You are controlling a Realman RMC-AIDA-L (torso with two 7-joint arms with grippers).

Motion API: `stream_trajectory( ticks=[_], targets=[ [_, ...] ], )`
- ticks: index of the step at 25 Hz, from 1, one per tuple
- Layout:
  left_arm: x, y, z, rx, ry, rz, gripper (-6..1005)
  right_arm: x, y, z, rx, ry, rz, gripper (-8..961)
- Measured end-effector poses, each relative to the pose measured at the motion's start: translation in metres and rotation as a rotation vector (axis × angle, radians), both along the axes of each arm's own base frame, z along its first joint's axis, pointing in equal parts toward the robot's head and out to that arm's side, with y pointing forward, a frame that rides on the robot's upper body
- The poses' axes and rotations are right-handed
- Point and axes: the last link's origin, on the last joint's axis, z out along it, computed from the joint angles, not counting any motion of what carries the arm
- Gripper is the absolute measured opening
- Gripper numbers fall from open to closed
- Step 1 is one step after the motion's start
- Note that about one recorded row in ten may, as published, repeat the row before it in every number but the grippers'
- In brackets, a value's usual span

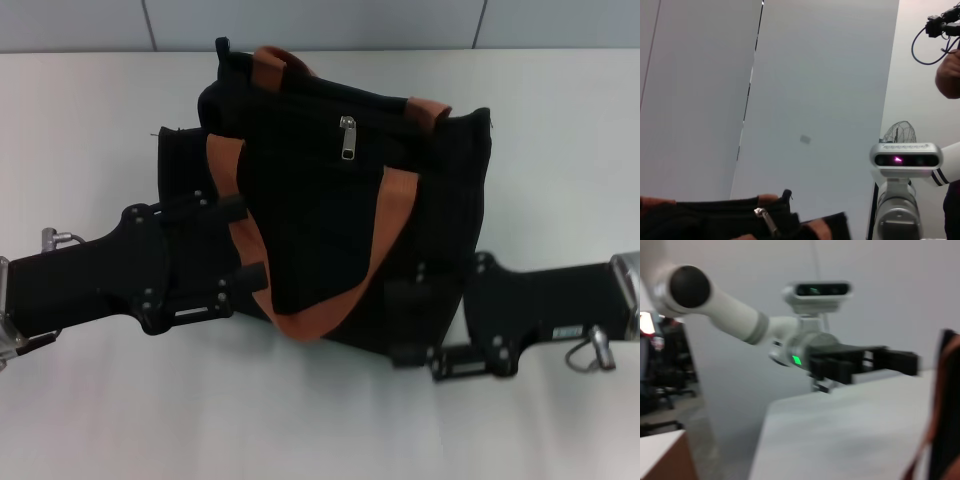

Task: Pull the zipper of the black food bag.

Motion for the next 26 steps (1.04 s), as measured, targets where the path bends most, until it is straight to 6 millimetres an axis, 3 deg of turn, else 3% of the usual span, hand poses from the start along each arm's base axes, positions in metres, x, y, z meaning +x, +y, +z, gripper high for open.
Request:
stream_trajectory(
  ticks=[4, 8, 17, 20, 26],
  targets=[
    [0.000, 0.000, 0.000, -0.001, -0.003, 0.000, 783, 0.008, 0.018, 0.012, 0.117, -0.021, -0.064, 672],
    [0.001, -0.003, -0.004, -0.011, -0.012, 0.004, 783, 0.004, 0.037, 0.025, 0.222, 0.012, -0.098, 671],
    [-0.002, -0.007, -0.005, -0.023, -0.004, 0.008, 783, 0.001, 0.045, 0.030, 0.270, 0.047, -0.157, 672],
    [-0.001, -0.005, -0.003, -0.024, 0.001, 0.005, 783, 0.000, 0.040, 0.034, 0.236, 0.071, -0.166, 671],
    [-0.003, -0.003, 0.002, -0.027, 0.018, -0.002, 783, 0.011, 0.005, 0.045, 0.149, 0.123, -0.144, 671]
  ],
)
